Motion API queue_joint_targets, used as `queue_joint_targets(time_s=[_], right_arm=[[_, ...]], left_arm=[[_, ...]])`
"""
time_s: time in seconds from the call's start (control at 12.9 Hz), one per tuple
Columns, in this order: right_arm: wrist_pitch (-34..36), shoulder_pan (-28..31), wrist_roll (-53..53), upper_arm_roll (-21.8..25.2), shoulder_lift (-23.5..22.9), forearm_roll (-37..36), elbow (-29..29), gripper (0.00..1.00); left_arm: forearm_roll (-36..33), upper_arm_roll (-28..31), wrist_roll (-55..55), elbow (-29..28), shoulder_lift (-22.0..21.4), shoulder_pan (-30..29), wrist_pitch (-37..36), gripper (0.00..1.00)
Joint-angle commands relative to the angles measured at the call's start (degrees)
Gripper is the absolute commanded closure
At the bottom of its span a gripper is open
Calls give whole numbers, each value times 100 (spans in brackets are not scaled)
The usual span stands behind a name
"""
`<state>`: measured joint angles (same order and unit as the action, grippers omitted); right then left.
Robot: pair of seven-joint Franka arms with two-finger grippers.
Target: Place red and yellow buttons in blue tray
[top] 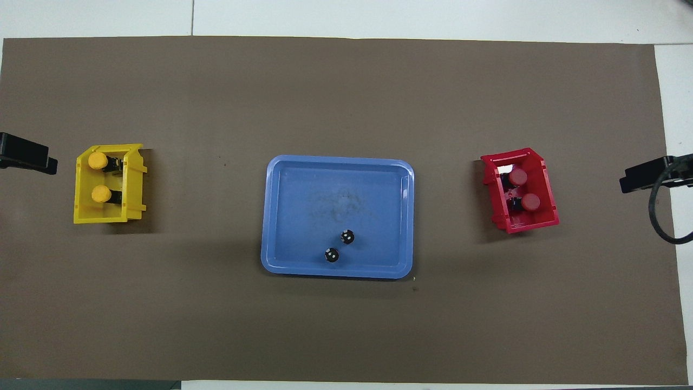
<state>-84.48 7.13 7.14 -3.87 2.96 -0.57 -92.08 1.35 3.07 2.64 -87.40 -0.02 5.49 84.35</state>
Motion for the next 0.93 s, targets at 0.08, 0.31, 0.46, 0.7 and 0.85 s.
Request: queue_joint_targets(time_s=[0.08,0.31,0.46,0.7,0.85], right_arm=[[-95,86,50,-35,38,13,-47,0],[-77,86,50,-35,38,13,-47,0],[-77,86,50,-35,38,13,-47,0],[-112,86,59,-35,47,13,-56,0],[-269,60,59,-44,47,5,-126,0]], left_arm=[[-108,-9,-27,-93,-129,-13,-77,0],[-108,0,-27,-93,-129,-13,-77,0],[-108,-9,-27,-93,-129,-13,-77,0],[-108,-9,-27,-93,-129,-13,-77,0],[-108,-9,-27,-93,-129,-13,-77,0]])
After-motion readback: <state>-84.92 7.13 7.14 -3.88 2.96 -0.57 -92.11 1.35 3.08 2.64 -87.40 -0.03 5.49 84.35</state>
